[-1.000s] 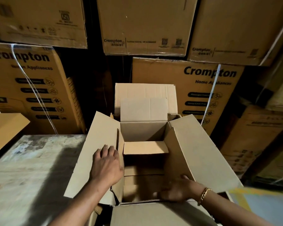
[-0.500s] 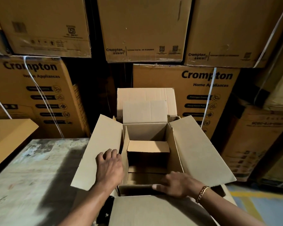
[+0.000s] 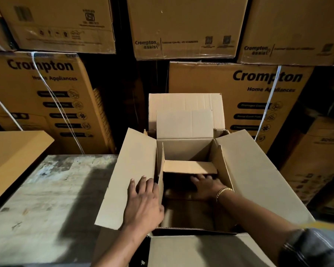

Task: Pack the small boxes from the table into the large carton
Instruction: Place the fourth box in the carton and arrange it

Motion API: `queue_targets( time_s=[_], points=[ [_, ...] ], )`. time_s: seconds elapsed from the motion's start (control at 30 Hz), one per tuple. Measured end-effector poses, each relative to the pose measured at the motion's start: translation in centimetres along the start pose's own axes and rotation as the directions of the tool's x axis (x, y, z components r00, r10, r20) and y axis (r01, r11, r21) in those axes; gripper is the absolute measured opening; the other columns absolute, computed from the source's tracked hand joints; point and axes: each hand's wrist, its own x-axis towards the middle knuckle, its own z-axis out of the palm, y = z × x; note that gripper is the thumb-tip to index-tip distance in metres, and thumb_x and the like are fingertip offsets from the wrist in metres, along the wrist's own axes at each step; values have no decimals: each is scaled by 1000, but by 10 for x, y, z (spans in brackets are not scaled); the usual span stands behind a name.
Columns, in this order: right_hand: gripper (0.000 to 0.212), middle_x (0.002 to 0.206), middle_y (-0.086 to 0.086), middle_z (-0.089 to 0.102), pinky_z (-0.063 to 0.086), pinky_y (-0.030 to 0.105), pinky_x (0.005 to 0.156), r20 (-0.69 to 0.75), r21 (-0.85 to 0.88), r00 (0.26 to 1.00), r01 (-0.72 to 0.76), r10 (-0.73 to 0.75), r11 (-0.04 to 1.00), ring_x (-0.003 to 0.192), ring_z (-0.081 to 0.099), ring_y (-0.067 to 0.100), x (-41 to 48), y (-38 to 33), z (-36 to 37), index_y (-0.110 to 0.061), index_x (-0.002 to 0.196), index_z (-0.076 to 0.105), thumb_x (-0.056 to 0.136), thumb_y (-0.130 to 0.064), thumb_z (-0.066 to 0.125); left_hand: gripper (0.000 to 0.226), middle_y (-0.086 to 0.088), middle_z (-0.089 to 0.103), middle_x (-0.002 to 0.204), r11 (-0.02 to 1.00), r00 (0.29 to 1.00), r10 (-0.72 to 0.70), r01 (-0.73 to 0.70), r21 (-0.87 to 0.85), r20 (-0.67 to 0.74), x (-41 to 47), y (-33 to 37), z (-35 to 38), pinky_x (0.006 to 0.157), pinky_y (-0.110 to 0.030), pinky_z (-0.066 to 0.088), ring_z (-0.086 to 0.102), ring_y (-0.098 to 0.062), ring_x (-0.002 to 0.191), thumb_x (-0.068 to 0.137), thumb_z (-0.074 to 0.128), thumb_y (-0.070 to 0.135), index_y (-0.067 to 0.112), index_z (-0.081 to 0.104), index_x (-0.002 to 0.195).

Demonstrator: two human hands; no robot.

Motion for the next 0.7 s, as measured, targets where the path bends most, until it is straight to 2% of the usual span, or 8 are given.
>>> queue_targets(
  time_s=[0.13, 0.2, 0.33, 0.47, 0.57, 0.7],
  points=[
    [95, 169, 0, -11, 22, 60, 116, -130, 118, 990, -46, 62, 992, 154, 7, 37, 32, 15, -33, -32, 161, 2, 89, -63, 56, 73, -12, 48, 148, 1000, 1000, 8, -9, -8, -19, 0, 1, 3, 115, -65, 13, 35, -33, 143, 82, 41, 48, 11, 47, 145],
    [93, 168, -3, -14, 24, 61, 115, -167, 150, 983, -56, 81, 987, 153, 8, 37, 46, 20, -44, -32, 161, 3, 91, -60, 57, 75, -12, 45, 150, 1000, 1000, 21, -22, -7, -19, 0, 1, 2, 114, -67, 10, 32, -33, 145, 82, 39, 51, 15, 44, 148],
    [88, 169, -4, -10, 24, 61, 114, -192, 187, 977, -57, 93, 981, 153, 11, 38, 62, 25, -60, -30, 161, 6, 92, -53, 56, 73, -13, 54, 142, 998, 999, 39, -40, -46, -30, 0, 0, 1, 113, -69, 13, 40, -34, 140, 79, 35, 53, 18, 56, 139],
    [83, 168, 1, 8, 30, 59, 112, -219, 168, 973, -38, 75, 985, 149, 22, 37, 65, 27, -60, -27, 159, 17, 91, -53, 56, 73, -13, 54, 142, 999, 999, 17, -18, -45, -27, 1, 0, 1, 112, -69, 14, 41, -34, 139, 81, 36, 54, 14, 57, 138],
    [75, 158, 5, 33, 38, 56, 108, -259, 109, 965, -7, 35, 994, 141, 37, 33, 61, 29, -52, -24, 153, 31, 89, -55, 56, 71, -13, 60, 135, 998, 999, 11, -14, -67, -41, 2, 0, 4, 111, -69, 20, 49, -34, 133, 80, 44, 56, 11, 63, 132],
    [69, 146, 5, 49, 43, 50, 104, -267, 41, 964, 34, -22, 999, 134, 48, 30, 47, 34, -43, -22, 146, 42, 89, -58, 56, 69, -12, 63, 131, 997, 997, 9, -14, -77, -72, 2, 0, 7, 110, -69, 23, 51, -35, 131, 78, 47, 58, 14, 66, 127]
  ],
)
